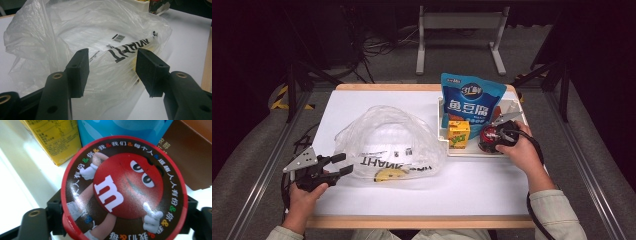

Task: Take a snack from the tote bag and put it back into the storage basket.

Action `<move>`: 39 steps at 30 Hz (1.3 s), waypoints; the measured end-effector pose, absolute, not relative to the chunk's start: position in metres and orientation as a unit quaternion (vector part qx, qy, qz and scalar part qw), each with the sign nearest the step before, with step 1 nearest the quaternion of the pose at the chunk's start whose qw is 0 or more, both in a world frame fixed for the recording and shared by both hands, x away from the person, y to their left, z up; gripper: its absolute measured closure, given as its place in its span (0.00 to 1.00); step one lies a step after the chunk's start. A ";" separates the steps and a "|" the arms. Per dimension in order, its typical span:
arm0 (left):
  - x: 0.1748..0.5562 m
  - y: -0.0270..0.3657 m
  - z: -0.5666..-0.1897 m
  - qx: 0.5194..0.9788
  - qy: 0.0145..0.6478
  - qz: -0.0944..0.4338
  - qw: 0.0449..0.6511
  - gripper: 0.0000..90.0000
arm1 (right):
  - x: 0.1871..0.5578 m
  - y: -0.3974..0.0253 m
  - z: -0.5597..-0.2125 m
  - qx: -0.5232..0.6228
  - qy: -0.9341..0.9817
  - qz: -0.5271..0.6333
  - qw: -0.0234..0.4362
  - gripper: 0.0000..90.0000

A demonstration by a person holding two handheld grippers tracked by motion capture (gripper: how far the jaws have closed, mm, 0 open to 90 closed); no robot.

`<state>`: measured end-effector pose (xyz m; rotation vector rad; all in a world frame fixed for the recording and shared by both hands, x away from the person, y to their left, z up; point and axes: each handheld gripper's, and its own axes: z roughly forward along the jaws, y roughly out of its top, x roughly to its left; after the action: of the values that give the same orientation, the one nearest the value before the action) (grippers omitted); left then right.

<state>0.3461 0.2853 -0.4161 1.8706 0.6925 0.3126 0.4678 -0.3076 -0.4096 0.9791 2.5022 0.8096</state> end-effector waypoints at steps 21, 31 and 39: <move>0.345 0.284 -0.416 0.784 0.291 0.130 0.533 0.50 | 0.415 -0.314 -0.366 0.347 0.836 0.360 0.226 0.15; 0.345 0.283 -0.415 0.785 0.285 0.133 0.533 0.50 | 0.388 -0.311 -0.362 0.339 0.823 0.399 0.219 0.15; 0.344 0.283 -0.414 0.785 0.284 0.128 0.535 0.49 | 0.368 -0.303 -0.367 0.328 0.812 0.437 0.204 0.15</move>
<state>0.3445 0.2826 -0.4140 1.8699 0.6760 0.3049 0.3680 -0.3034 -0.3672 0.9163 2.2659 1.2178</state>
